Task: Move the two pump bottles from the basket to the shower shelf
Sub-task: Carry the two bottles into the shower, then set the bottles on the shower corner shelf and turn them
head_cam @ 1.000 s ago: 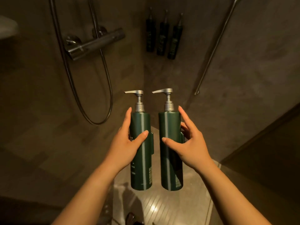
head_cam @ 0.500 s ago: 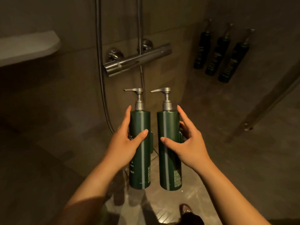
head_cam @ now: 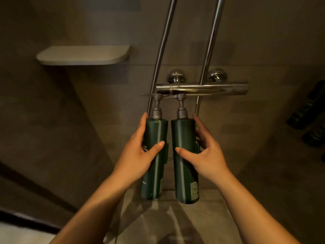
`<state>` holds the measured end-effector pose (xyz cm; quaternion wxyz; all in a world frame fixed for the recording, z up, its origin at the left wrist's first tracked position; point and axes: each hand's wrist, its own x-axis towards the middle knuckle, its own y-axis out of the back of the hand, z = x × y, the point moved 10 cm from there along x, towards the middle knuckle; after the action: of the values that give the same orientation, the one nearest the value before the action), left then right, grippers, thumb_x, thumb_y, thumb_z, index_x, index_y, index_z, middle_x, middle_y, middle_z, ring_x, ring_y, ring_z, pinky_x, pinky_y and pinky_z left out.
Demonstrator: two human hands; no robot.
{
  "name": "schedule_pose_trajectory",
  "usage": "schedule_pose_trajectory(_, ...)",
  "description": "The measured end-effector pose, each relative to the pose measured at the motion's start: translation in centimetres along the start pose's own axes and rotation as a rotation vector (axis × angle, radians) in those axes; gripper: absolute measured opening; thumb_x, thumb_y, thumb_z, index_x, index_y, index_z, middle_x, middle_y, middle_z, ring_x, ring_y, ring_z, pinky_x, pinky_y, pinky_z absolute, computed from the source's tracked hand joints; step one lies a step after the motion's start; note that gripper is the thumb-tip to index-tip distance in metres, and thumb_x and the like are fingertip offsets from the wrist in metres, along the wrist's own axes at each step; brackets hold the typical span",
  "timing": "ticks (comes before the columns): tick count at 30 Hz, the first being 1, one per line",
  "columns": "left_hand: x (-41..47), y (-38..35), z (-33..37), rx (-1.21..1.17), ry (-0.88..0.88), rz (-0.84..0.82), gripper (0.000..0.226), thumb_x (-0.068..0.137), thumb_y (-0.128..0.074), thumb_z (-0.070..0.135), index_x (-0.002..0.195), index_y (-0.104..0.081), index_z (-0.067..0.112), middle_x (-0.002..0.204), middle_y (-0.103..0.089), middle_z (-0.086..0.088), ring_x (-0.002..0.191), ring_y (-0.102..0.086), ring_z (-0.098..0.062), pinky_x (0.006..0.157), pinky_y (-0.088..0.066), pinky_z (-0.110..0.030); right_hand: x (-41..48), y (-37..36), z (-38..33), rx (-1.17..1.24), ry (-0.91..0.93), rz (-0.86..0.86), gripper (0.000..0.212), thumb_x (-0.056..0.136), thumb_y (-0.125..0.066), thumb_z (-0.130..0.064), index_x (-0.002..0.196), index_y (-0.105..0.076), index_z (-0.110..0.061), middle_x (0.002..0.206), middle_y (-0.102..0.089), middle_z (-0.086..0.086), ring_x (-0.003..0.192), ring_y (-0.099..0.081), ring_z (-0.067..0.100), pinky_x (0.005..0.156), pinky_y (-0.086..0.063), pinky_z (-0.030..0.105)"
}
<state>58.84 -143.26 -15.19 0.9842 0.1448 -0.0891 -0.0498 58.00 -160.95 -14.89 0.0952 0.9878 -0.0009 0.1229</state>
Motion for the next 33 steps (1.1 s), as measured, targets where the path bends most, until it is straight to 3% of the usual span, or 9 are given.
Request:
schedule_pose_trajectory(4, -0.6, 2.4, 2.2, 0.061, -0.012, 0.114, 0.085, 0.078, -0.066, 0.034, 0.138, -0.009, 0.055, 0.125, -0.04, 0.03, 0.107, -0.048, 0.012, 0.088, -0.044, -0.018, 1.8, -1.0, -1.6, 0.021, 0.038, -0.1, 0.092, 0.068, -0.08, -0.016, 0.131, -0.029, -0.058, 0.118, -0.045, -0.034, 0.104, -0.044, -0.022, 0.076, -0.041, 0.001)
schedule_pose_trajectory(9, -0.1, 5.4, 5.8, 0.119, -0.084, 0.222, 0.085, 0.079, -0.065, 0.032, 0.141, -0.009, 0.049, 0.122, -0.037, 0.031, 0.095, -0.042, 0.028, 0.072, -0.039, 0.0, 4.4, -2.7, -4.4, 0.042, 0.107, -0.177, 0.092, 0.066, -0.081, -0.022, 0.129, -0.029, -0.065, 0.119, -0.048, -0.033, 0.107, -0.048, -0.015, 0.07, -0.043, 0.001)
schedule_pose_trajectory(15, 0.9, 8.7, 9.4, 0.149, -0.172, 0.301, 0.087, 0.072, -0.063, 0.042, 0.142, -0.01, 0.048, 0.119, -0.035, 0.038, 0.1, -0.041, 0.027, 0.077, -0.038, 0.0, 7.4, -4.7, -7.0, 0.077, 0.15, -0.213, 0.092, 0.065, -0.082, -0.027, 0.123, -0.026, -0.072, 0.118, -0.047, -0.033, 0.103, -0.047, -0.014, 0.062, -0.044, 0.002)
schedule_pose_trajectory(20, 2.2, 12.0, 11.7, 0.169, -0.232, 0.367, 0.088, 0.074, -0.063, 0.039, 0.144, -0.009, 0.042, 0.113, -0.036, 0.043, 0.099, -0.042, 0.028, 0.071, -0.038, 0.002, 10.0, -6.6, -10.8, 0.106, 0.235, -0.214, 0.091, 0.066, -0.081, -0.027, 0.123, -0.025, -0.072, 0.119, -0.047, -0.034, 0.104, -0.048, -0.015, 0.071, -0.046, 0.01)
schedule_pose_trajectory(24, 3.4, 15.1, 13.5, 0.204, -0.273, 0.41, 0.089, 0.071, -0.062, 0.048, 0.143, -0.01, 0.044, 0.111, -0.034, 0.045, 0.095, -0.042, 0.029, 0.069, -0.037, 0.003, 12.0, -7.9, -14.4, 0.102, 0.329, -0.23, 0.089, 0.068, -0.079, -0.027, 0.122, -0.025, -0.072, 0.124, -0.05, -0.026, 0.105, -0.051, -0.013, 0.067, -0.048, 0.006)
schedule_pose_trajectory(28, 4.6, 17.5, 14.7, 0.206, -0.308, 0.425, 0.089, 0.071, -0.062, 0.048, 0.143, -0.009, 0.045, 0.105, -0.037, 0.047, 0.092, -0.049, 0.024, 0.064, -0.04, 0.001, 13.7, -8.9, -17.1, 0.106, 0.388, -0.232, 0.087, 0.066, -0.077, -0.033, 0.122, -0.024, -0.073, 0.125, -0.05, -0.024, 0.108, -0.052, -0.007, 0.068, -0.048, 0.007)
schedule_pose_trajectory(33, 6.2, 19.9, 16.2, 0.154, -0.355, 0.415, 0.087, 0.071, -0.063, 0.047, 0.14, -0.009, 0.051, 0.113, -0.042, 0.032, 0.096, -0.057, 0.008, 0.061, -0.046, -0.006, 15.5, -9.9, -19.7, 0.145, 0.44, -0.236, 0.088, 0.062, -0.077, -0.035, 0.127, -0.026, -0.067, 0.123, -0.052, -0.024, 0.107, -0.053, -0.009, 0.071, -0.05, 0.012)
